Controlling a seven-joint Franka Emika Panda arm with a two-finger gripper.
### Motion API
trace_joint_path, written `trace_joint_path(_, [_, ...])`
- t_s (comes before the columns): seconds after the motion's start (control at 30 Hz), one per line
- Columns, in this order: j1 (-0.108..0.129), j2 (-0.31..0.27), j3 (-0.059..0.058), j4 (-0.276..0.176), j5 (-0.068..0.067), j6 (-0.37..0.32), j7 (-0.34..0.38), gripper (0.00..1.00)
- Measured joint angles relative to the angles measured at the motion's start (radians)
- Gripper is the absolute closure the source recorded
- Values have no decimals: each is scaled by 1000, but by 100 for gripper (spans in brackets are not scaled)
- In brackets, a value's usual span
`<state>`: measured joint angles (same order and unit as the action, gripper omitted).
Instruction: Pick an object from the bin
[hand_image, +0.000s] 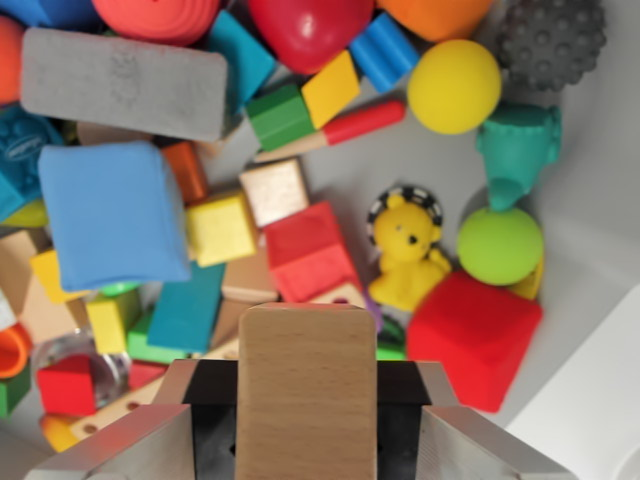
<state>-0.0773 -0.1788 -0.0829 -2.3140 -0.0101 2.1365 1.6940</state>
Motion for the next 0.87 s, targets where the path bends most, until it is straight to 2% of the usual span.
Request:
trace_joint_path(0.33, [0,-11,0,20,0,-32,1,100])
trace_joint_path(0.87, [0,-10,0,20,0,-33,1,100])
